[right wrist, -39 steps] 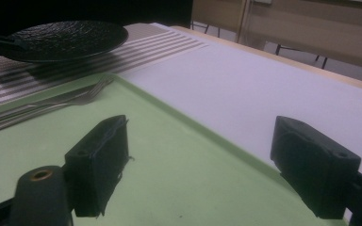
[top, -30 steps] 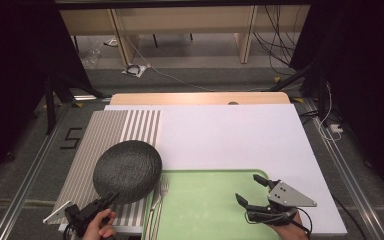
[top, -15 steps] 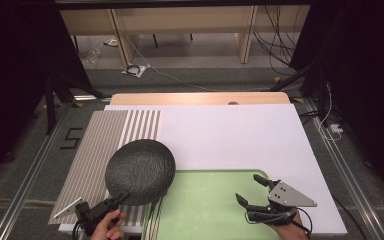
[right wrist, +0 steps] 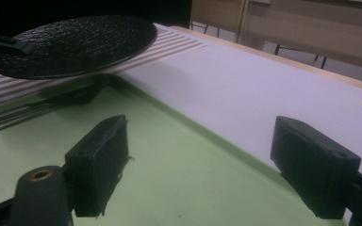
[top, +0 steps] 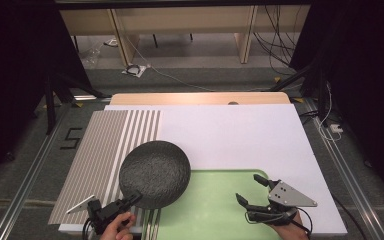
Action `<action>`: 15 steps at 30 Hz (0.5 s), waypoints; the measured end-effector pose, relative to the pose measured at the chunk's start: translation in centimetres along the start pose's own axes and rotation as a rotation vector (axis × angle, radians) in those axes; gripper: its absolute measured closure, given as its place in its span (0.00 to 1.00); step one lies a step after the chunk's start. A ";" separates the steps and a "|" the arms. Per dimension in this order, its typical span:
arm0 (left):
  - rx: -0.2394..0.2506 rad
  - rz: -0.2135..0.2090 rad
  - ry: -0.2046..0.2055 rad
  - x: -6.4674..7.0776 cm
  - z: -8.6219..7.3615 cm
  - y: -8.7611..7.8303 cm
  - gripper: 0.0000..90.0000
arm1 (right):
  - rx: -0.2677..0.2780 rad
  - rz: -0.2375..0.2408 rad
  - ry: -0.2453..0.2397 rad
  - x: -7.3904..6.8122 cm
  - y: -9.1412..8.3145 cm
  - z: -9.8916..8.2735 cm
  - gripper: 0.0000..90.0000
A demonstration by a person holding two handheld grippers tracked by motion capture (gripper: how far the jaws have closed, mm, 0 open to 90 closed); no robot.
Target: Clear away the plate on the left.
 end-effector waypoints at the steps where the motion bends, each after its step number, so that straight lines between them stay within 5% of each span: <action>1: -0.006 -0.002 0.000 0.0 -0.2 0.1 0.94 | -0.001 -0.001 0.000 0.0 0.0 0.0 0.23; 15: -0.119 0.017 0.032 -0.1 -2.6 1.9 0.94 | 0.008 -0.003 0.004 0.1 -0.1 0.1 0.23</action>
Point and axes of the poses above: each handheld gripper's, and its own axes: y roughly forward along the jaws, z roughly out of its top, x roughly to its right, the point moved 7 cm from there along y, roughly forward along the jaws, and after that the axes turned 6 degrees about -z, right-handed, at the moved point
